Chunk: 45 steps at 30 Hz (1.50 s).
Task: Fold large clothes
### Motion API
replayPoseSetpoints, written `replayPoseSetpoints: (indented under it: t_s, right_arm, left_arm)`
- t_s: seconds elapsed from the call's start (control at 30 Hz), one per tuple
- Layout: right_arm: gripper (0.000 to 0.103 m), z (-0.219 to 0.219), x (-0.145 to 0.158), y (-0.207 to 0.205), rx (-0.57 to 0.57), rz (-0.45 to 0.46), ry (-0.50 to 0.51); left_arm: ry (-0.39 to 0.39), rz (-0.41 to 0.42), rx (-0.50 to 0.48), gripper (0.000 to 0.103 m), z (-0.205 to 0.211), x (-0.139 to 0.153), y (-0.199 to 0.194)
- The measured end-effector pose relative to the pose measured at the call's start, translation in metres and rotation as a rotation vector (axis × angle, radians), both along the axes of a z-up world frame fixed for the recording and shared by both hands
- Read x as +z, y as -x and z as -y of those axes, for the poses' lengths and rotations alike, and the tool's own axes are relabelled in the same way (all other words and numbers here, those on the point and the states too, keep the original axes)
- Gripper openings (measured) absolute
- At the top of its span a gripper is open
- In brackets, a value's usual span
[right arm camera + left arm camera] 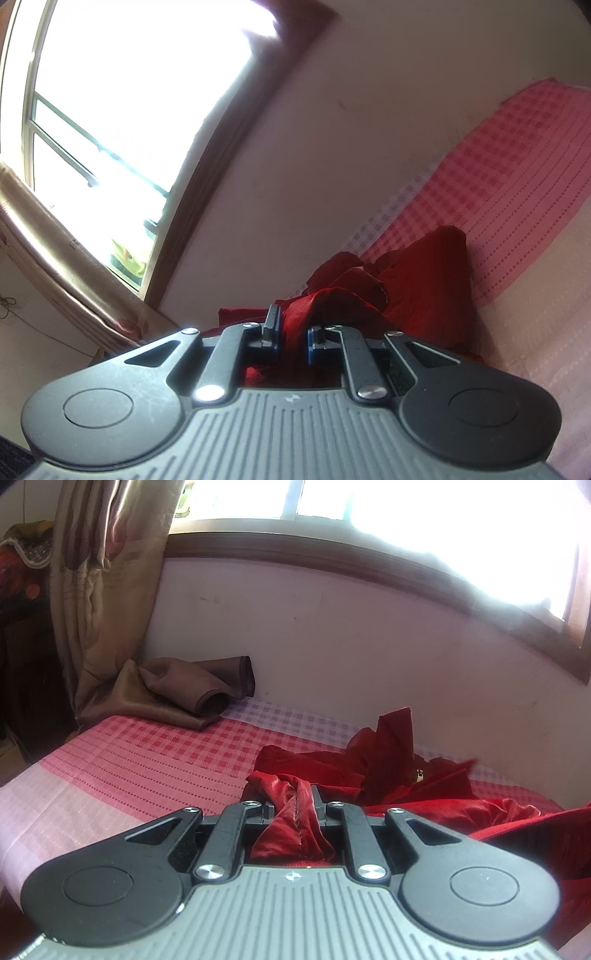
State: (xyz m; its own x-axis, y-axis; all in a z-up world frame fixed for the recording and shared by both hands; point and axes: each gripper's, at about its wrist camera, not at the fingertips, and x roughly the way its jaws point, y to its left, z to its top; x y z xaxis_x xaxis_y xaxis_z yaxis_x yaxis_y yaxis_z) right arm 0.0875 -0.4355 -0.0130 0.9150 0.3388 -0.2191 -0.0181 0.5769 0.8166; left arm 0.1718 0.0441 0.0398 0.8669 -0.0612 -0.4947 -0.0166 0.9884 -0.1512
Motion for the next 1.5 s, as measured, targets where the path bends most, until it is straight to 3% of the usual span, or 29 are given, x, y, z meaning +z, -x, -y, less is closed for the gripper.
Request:
replayPoseSetpoints:
  t_s: [0.43,0.93,1.1,1.33,1.5]
  right_arm:
    - [0.013,0.004,-0.01,-0.029,-0.037,-0.047,-0.017]
    - [0.014,0.017,-0.042,-0.073,-0.094,-0.141,-0.127]
    - [0.015,0.019,-0.051,-0.083,-0.097,-0.154,-0.156]
    - [0.023,0.028,-0.068,-0.086,-0.111,-0.146,-0.264]
    - [0.036,0.034,-0.073,-0.079,-0.115,-0.103,-0.327]
  left_arm:
    - [-0.036,-0.027,0.02,0.021,0.015,-0.01,-0.036]
    - [-0.084,-0.046,0.026,0.026,0.03,-0.035,-0.078]
    - [-0.066,-0.045,0.018,0.03,0.03,-0.044,-0.086]
    - [-0.038,-0.03,-0.009,0.041,0.03,-0.05,-0.093]
    - [-0.002,-0.019,-0.025,0.06,0.028,-0.05,-0.094]
